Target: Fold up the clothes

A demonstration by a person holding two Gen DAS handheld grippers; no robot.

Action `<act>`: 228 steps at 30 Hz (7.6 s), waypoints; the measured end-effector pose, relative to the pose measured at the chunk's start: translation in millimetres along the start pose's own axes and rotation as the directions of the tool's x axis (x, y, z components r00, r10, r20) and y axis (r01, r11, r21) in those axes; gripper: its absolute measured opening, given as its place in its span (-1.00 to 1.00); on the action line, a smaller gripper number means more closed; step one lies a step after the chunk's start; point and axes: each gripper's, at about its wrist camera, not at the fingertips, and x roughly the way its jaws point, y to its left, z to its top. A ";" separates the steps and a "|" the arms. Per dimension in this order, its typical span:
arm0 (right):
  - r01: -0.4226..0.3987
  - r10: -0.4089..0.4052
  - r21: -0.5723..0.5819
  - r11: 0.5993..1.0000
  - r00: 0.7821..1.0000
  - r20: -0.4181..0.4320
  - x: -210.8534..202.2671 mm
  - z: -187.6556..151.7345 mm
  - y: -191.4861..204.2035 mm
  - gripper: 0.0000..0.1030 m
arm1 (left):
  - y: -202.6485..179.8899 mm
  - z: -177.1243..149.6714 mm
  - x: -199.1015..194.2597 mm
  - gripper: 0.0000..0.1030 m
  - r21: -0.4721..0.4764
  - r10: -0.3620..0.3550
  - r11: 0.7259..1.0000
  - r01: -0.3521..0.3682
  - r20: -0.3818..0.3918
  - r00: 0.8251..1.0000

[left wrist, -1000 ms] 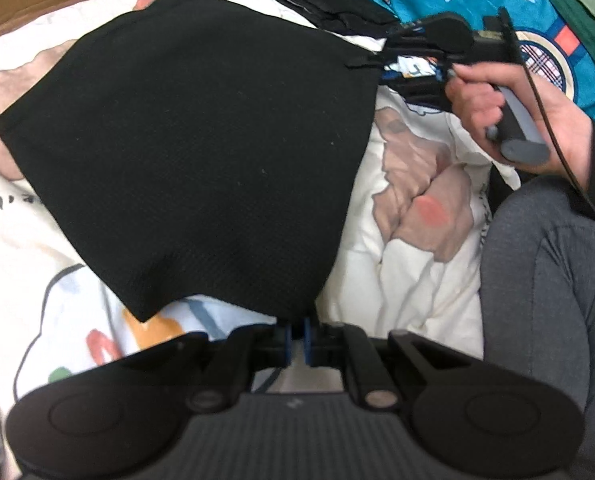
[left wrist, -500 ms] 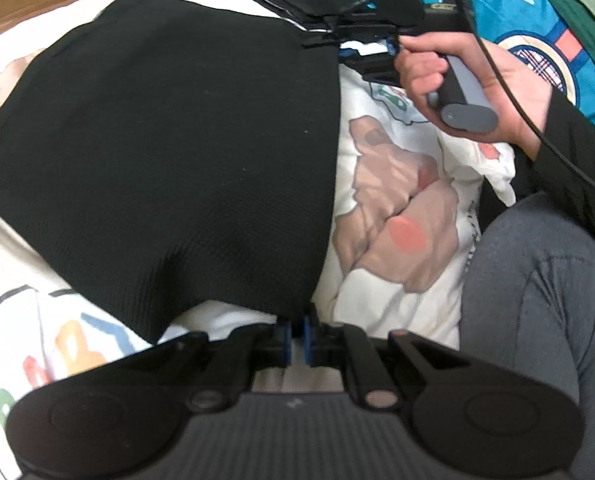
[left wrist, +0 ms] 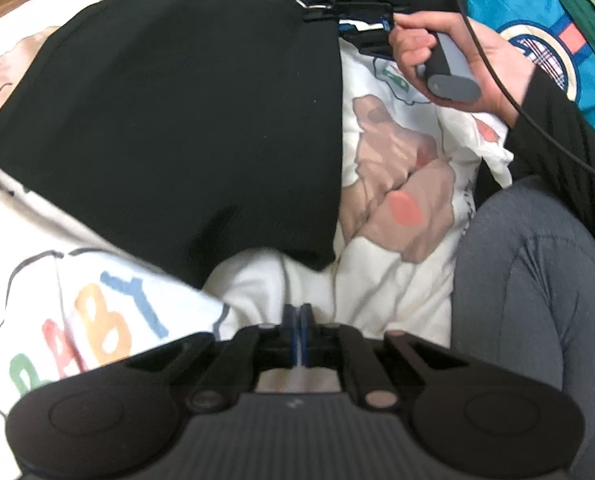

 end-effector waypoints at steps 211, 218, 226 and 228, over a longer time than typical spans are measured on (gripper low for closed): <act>-0.186 0.164 -0.092 0.978 0.964 -0.211 -0.3 6.8 -2.4 -0.84 | 148.2 255.1 57.4 0.47 -0.146 0.024 0.989 -0.009 0.098 0.995; -0.201 0.182 -0.109 0.974 0.970 -0.162 -7.3 12.8 3.1 -0.84 | 142.2 255.7 42.2 -0.25 -0.112 0.009 0.994 0.005 0.124 0.992; -0.182 0.162 -0.125 0.975 0.974 -0.156 -7.5 17.0 4.5 -0.83 | 134.5 257.5 38.7 -0.06 -0.101 0.021 0.995 -0.009 0.123 0.992; -0.178 0.158 -0.111 0.978 0.973 -0.169 -5.7 16.9 2.0 -0.83 | 135.4 260.0 43.5 0.16 -0.117 0.023 0.993 -0.010 0.111 0.994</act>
